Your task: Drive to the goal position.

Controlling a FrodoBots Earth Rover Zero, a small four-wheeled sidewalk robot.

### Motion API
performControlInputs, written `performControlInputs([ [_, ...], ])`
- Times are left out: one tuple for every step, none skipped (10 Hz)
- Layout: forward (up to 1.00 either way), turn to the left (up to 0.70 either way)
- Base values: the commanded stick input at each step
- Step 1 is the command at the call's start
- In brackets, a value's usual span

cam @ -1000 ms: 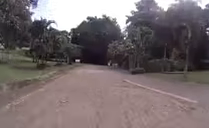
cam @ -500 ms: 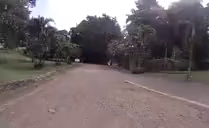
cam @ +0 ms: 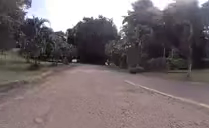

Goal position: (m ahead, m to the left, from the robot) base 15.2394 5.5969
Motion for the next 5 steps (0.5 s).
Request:
performControlInputs([
  [0.7,0.0],
  [0.7,0.0],
  [0.7,0.0],
  [0.7,0.0],
  [0.7,0.0],
])
